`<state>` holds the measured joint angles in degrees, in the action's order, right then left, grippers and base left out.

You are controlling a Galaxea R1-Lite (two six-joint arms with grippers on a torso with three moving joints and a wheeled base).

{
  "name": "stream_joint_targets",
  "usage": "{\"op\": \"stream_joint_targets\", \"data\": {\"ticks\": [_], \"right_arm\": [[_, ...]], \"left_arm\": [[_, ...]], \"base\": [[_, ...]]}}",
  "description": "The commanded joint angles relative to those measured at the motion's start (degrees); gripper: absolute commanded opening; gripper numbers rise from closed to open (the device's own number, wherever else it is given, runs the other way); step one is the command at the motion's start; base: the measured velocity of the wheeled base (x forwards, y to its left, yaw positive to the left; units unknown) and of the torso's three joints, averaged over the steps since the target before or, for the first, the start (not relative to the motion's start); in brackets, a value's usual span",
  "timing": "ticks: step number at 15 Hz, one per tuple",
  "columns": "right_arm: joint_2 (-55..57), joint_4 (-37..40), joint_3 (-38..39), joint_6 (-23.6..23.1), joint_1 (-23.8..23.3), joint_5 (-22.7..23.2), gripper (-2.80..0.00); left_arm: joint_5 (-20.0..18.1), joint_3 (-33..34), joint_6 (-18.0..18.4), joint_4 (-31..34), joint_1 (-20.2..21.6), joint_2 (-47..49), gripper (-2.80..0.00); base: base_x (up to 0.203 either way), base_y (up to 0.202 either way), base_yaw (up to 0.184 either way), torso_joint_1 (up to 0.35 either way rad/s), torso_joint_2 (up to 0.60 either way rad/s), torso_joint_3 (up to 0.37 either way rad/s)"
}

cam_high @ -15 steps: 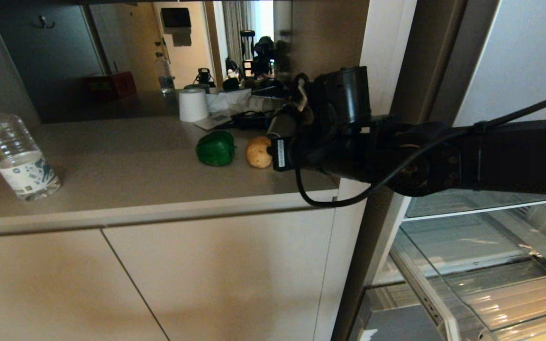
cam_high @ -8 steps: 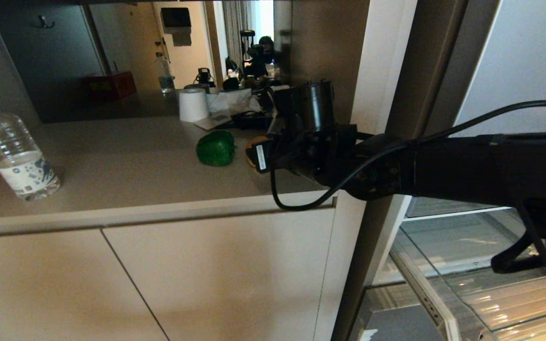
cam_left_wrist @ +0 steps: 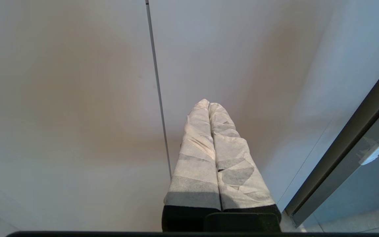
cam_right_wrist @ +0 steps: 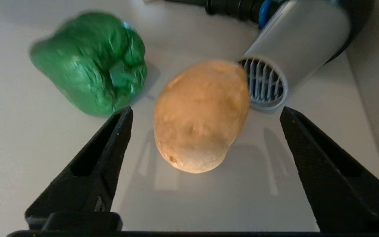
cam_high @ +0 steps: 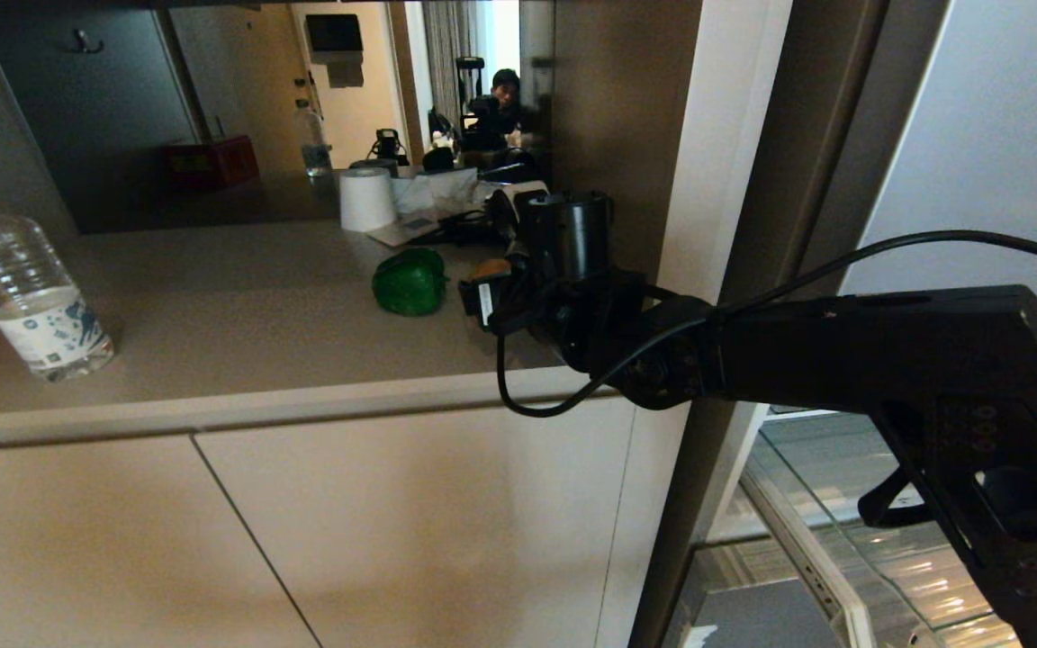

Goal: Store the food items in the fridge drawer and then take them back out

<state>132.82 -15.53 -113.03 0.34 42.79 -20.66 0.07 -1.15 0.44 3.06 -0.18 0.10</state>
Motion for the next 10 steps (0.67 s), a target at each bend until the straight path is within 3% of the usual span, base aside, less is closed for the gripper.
{"op": "stream_joint_targets", "data": {"ticks": [1, 10], "right_arm": [[0.82, -0.12, 0.03, 0.25, -0.14, -0.17, 0.0], [2.97, -1.35, 0.09, 0.45, -0.42, -0.08, 0.0]], "left_arm": [[0.01, 0.0, 0.0, 0.02, 0.01, -0.01, -2.8], [0.01, 0.0, 0.0, 0.02, 0.01, -0.01, -2.8]], "base": [[0.0, 0.0, 0.0, 0.0, 0.0, 0.0], [0.0, 0.0, 0.0, 0.0, 0.0, 0.0]]}}
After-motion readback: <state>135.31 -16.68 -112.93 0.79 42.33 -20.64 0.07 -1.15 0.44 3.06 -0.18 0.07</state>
